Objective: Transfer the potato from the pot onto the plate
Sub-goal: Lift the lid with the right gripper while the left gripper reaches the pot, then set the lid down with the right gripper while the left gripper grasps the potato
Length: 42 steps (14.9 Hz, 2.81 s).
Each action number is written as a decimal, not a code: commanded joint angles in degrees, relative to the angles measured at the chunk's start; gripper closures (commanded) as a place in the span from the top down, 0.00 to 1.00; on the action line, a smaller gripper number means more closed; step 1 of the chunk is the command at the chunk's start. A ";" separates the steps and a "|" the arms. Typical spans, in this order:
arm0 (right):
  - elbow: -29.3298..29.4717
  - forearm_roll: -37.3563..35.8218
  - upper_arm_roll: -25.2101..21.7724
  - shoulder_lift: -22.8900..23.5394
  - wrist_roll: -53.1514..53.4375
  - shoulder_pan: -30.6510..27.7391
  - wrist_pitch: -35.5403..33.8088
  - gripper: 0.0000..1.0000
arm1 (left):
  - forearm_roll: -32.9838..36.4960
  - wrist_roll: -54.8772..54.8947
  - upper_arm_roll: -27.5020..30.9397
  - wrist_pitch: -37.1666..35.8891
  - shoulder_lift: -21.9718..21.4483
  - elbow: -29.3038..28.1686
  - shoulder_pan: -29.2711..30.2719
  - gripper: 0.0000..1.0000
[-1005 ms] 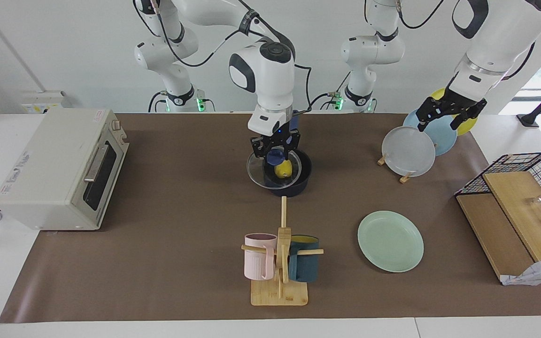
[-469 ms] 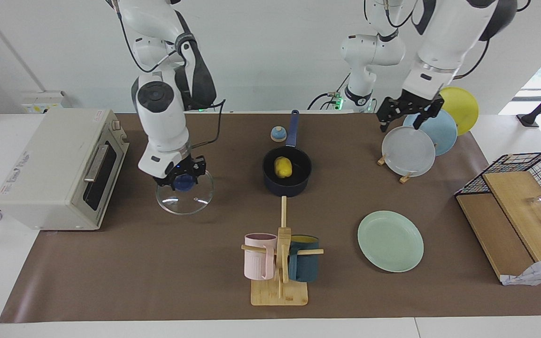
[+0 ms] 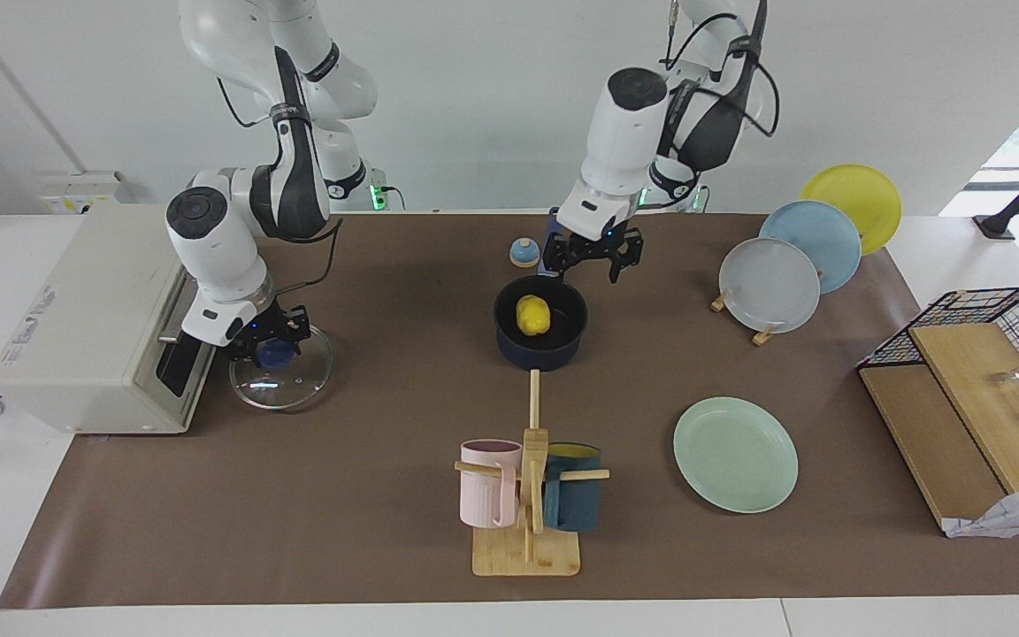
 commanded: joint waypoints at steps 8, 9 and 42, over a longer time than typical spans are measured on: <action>-1.68 0.56 1.12 -3.61 0.76 -0.34 0.26 1.00 | -0.73 -4.33 1.19 7.96 7.32 -1.57 -5.43 1.00; 0.68 1.17 1.12 -3.69 1.20 0.10 -2.45 1.00 | -0.73 -5.12 1.28 8.66 7.85 -1.66 -5.60 1.00; 32.00 1.00 -2.48 -5.37 16.14 2.92 -42.20 1.00 | -6.79 -5.04 1.28 -9.84 4.96 8.94 1.14 0.00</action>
